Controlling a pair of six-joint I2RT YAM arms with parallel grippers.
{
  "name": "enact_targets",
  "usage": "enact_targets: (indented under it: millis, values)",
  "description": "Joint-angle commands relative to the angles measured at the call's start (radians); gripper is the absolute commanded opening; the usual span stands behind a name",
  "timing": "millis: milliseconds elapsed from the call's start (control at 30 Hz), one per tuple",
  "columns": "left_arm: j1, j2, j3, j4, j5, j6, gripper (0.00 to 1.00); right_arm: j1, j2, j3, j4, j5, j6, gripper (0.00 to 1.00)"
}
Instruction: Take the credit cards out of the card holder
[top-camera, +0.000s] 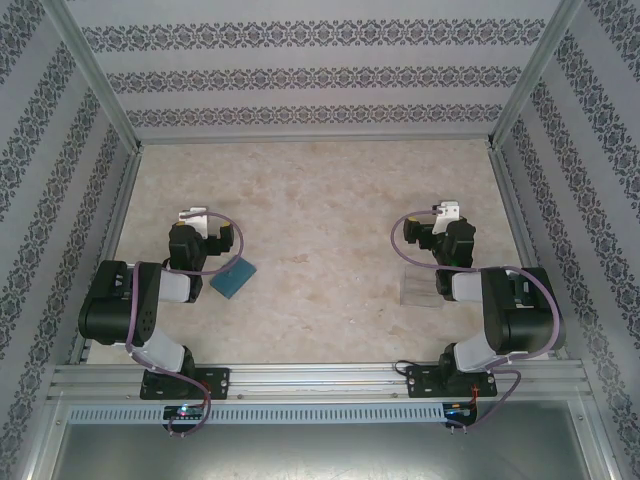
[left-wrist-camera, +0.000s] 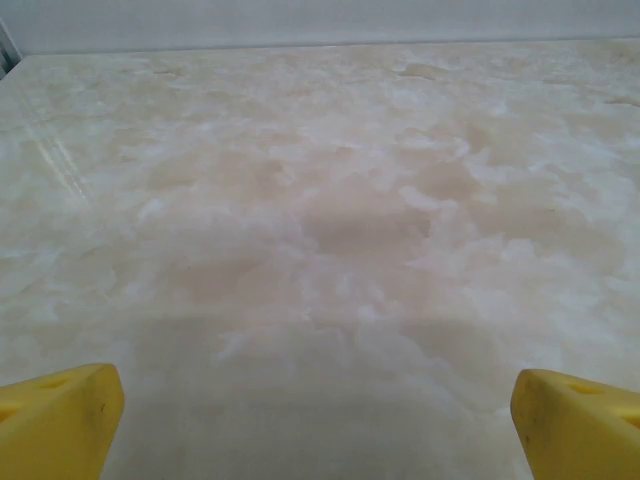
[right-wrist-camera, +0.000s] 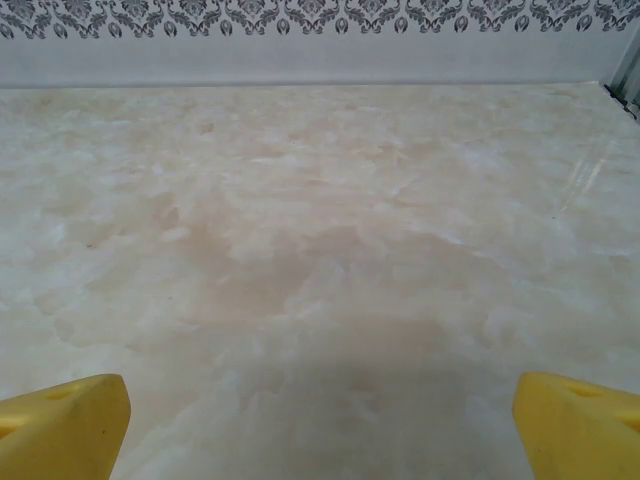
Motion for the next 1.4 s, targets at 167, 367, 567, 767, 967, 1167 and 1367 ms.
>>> enact_targets:
  millis: [167,367,567,767,967,1167,1367]
  values:
    - [-0.006,0.001,0.014,0.005,0.001,0.017,1.00,0.007,-0.004,0.015,0.000,-0.011,-0.009,0.98]
    - [-0.006,0.001,0.014,0.005,0.001,0.018,1.00,0.007,-0.003,0.017,-0.001,-0.012,-0.008,0.98]
    - [-0.006,0.002,0.014,0.004,0.003,0.017,1.00,0.007,-0.004,0.017,-0.001,-0.012,-0.008,0.98]
    - [-0.007,0.001,0.014,0.006,-0.001,0.019,1.00,0.006,-0.003,0.017,-0.003,-0.007,-0.004,0.98]
    - [-0.008,-0.053,-0.003,-0.002,-0.039,0.007,1.00,0.017,-0.022,0.038,-0.061,0.090,0.010,0.98]
    - [-0.012,-0.182,0.034,-0.177,-0.077,0.000,1.00,0.026,-0.127,0.118,-0.322,0.128,0.025,0.98]
    - [-0.019,-0.305,0.149,-0.521,-0.175,-0.164,1.00,0.045,-0.232,0.279,-0.734,0.146,0.103,0.94]
